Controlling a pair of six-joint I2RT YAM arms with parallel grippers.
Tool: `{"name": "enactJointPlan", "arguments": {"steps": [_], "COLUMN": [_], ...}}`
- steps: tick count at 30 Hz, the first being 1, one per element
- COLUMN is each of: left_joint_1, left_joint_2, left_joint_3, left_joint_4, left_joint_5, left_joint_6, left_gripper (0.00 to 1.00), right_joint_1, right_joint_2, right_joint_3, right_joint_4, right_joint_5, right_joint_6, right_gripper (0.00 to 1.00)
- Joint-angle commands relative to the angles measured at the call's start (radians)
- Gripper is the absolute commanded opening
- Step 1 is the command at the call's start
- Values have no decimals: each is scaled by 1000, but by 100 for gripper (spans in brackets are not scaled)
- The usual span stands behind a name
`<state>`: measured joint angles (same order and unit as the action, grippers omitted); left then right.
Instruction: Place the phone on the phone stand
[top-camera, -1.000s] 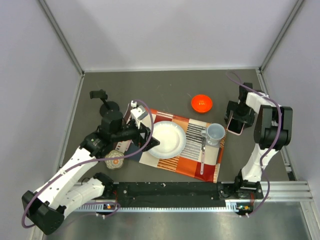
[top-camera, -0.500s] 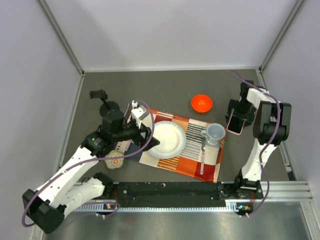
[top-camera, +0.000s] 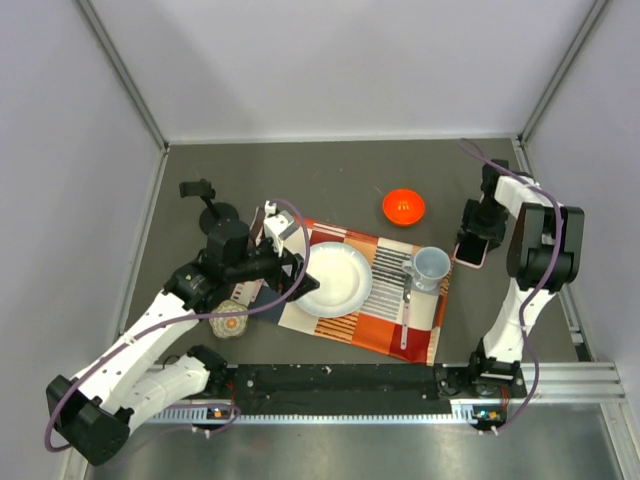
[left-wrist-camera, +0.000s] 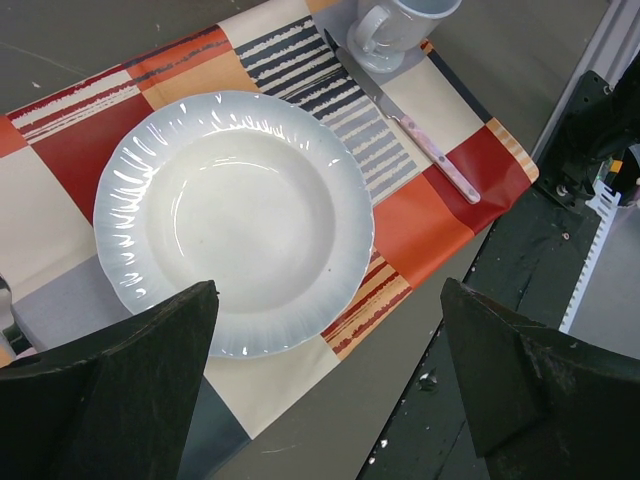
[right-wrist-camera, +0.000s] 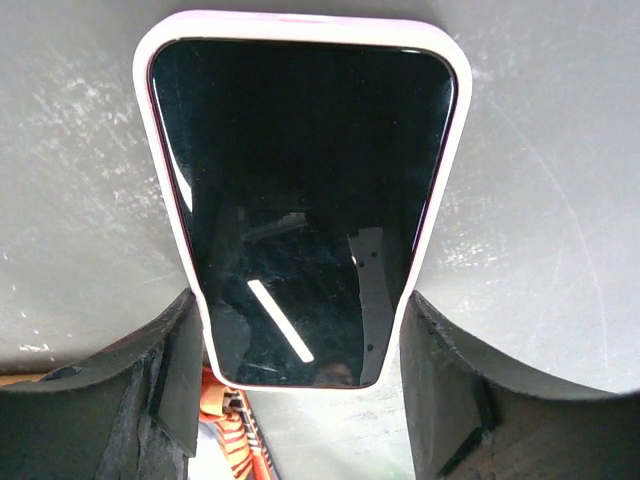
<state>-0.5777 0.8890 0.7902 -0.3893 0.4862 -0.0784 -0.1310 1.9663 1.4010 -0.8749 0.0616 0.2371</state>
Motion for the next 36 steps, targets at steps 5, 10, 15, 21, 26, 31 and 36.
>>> {"name": "enactJointPlan", "arguments": {"steps": [5,10,15,21,26,31,36], "left_joint_1": [-4,-4,-4,-4,-4,-4,-4], "left_joint_2": [7,16,11,7,4,1,-4], "left_joint_3": [1,3,0,-2,0,-3,3], "left_joint_4": [21,23,23,23,24,27,50], "left_joint_5": [2,12,3,0,-5,-6,-23], "left_joint_6": [11,6,5,3,3,-4,-64], "left_gripper": [98,98,98,98,98,98,99], "right_joint_1": [-12,-12,-12,30,60,70,175], "right_joint_2": [-178,-308,-470,-702,-932,-955,-949], "right_joint_3": [-5,-100,-241,-442,-606,-605,-530], "right_joint_4": [164,269,425,666,942,944,877], "right_joint_5": [188,208,207,195,117,-58,-304], "right_joint_6": [-31,-53,-62,-107,-168,-209,-346], "right_gripper": [0,0,0,0,0,0,0]}}
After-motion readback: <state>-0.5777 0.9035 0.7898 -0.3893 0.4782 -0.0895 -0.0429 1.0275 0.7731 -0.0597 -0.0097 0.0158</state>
